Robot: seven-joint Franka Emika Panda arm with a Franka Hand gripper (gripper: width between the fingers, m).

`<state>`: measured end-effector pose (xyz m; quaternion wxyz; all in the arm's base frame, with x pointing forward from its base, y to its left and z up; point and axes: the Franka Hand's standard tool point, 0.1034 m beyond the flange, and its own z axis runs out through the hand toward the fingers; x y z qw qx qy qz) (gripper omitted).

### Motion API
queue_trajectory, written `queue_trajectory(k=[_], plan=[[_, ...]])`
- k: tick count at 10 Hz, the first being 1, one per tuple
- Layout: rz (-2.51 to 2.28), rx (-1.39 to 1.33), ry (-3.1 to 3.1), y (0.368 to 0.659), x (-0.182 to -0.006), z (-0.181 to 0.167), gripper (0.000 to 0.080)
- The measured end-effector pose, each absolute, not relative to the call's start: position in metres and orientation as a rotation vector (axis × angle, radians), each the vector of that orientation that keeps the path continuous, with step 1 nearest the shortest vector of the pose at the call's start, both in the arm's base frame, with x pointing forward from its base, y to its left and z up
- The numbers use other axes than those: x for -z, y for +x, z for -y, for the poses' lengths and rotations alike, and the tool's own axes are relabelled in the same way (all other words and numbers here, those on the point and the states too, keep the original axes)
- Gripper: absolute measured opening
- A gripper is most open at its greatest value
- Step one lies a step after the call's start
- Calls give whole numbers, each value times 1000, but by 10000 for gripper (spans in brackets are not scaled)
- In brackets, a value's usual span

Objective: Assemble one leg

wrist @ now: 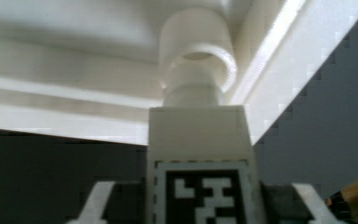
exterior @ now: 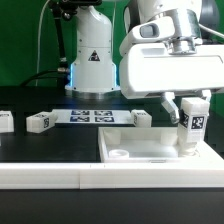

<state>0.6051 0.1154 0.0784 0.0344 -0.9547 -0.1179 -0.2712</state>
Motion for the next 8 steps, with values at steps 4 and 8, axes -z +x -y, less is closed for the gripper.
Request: queue_trajectory(k=[4, 8], plan=[[364, 836, -2935, 600, -71, -116, 287], [364, 852, -2932, 596, -60, -118, 287]])
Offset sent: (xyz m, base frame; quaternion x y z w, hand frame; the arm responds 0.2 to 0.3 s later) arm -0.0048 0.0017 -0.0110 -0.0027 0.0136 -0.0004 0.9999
